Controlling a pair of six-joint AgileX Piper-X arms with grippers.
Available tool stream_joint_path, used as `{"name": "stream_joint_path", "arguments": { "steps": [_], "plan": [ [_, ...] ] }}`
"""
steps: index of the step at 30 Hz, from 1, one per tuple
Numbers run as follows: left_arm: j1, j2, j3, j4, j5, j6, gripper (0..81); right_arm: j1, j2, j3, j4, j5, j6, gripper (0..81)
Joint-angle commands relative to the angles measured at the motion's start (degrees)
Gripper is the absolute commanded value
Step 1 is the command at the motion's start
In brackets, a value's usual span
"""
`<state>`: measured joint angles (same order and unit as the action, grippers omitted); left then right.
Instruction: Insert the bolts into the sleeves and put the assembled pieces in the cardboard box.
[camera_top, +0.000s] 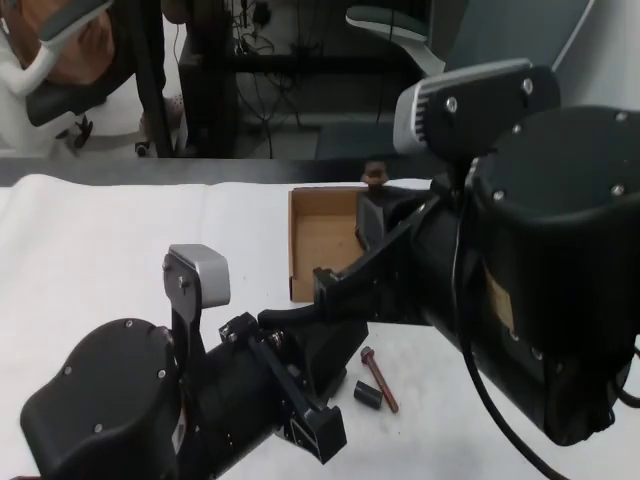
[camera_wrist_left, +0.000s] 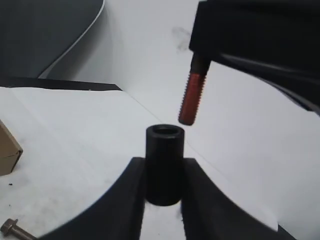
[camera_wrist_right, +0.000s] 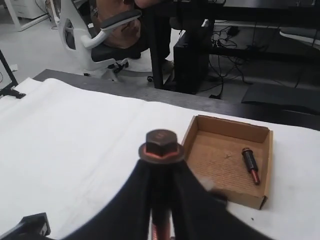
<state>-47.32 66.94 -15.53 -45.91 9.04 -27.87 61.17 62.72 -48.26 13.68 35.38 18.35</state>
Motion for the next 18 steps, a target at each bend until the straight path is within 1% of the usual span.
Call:
{"name": "stream_joint_path", "arguments": {
  "steps": [1,3,12,16,18],
  "plan": [
    [0.16,-0.02,-0.02,-0.01,2.0,-0.24,1.8,0.15,-0.43,-0.08,-1.17,-0.75,1.69,0.6],
    [0.06,0.0,-0.02,0.3,3.09,-0.24,1.8,0.15,-0.43,-0.08,-1.17,-0.72,1.66,0.6],
    [-0.08,0.0,-0.02,0.29,3.09,-2.34,1.8,0.15,-0.3,0.09,-1.17,-0.72,1.84,0.6],
    [-0.24,0.0,-0.02,0.01,3.78,-2.32,1.8,0.15,0.62,0.14,-1.17,-3.41,2.42,0.6],
    [-0.23,0.0,-0.02,0.01,4.38,-2.32,1.8,0.15,1.63,0.14,-1.17,-3.66,2.96,0.6]
  ]
}}
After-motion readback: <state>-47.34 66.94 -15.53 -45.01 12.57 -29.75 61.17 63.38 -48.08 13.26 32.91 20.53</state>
